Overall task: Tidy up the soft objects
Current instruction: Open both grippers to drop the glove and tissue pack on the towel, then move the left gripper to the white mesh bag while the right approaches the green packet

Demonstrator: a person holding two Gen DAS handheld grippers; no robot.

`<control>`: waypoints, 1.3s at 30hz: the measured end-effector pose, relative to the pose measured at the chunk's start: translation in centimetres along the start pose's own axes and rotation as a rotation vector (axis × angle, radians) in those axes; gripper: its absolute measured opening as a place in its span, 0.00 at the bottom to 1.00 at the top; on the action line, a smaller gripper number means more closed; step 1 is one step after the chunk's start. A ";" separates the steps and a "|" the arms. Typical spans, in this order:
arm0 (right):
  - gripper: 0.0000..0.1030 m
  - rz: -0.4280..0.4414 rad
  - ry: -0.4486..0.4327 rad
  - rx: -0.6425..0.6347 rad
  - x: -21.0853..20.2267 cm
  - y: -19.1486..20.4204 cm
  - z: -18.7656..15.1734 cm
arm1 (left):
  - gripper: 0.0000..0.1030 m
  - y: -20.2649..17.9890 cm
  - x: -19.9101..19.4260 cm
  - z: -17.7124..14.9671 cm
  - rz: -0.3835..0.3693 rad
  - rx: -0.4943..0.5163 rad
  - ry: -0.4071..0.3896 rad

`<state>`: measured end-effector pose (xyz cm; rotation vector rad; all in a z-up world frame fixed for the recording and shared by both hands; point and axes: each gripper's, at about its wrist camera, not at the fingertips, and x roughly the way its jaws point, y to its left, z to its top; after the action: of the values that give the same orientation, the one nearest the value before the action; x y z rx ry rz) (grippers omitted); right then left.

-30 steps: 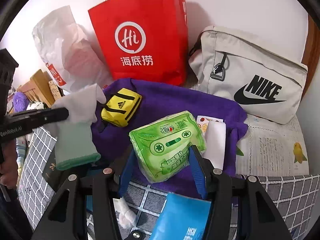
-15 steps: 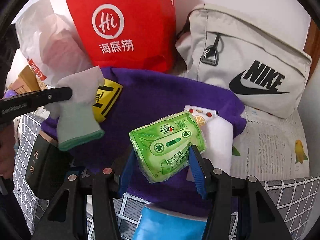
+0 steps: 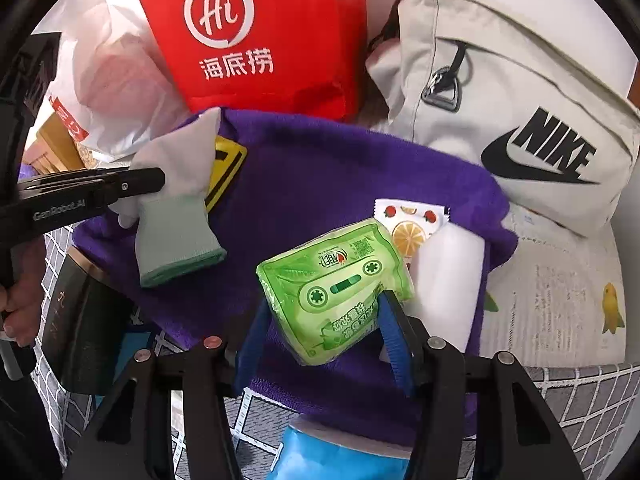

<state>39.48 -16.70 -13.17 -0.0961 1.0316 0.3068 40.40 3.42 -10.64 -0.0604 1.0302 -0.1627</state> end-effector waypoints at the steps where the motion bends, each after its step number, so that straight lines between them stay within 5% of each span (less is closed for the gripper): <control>1: 0.54 0.003 0.000 0.003 0.0 0.0 0.0 | 0.40 0.0 0.0 -0.1 0.008 -0.002 0.005; 7: 0.65 0.003 0.018 0.012 0.4 0.2 -0.1 | 0.57 0.5 -0.8 -0.3 -0.009 -0.039 -0.001; 11: 0.71 -0.001 0.011 0.022 0.0 0.5 -0.2 | 0.58 0.7 -1.5 -0.7 0.009 -0.042 -0.008; 27: 0.71 0.011 -0.098 0.010 -5.7 2.9 -1.3 | 0.58 1.7 -6.6 -2.6 0.009 -0.084 -0.058; 39: 0.71 -0.002 -0.144 -0.037 -10.4 5.6 -4.7 | 0.58 0.0 -11.4 -7.2 0.021 -0.058 -0.075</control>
<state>28.96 -14.60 -6.33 -0.1065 0.8831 0.3266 28.50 5.50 -4.66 -0.1073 0.9602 -0.1105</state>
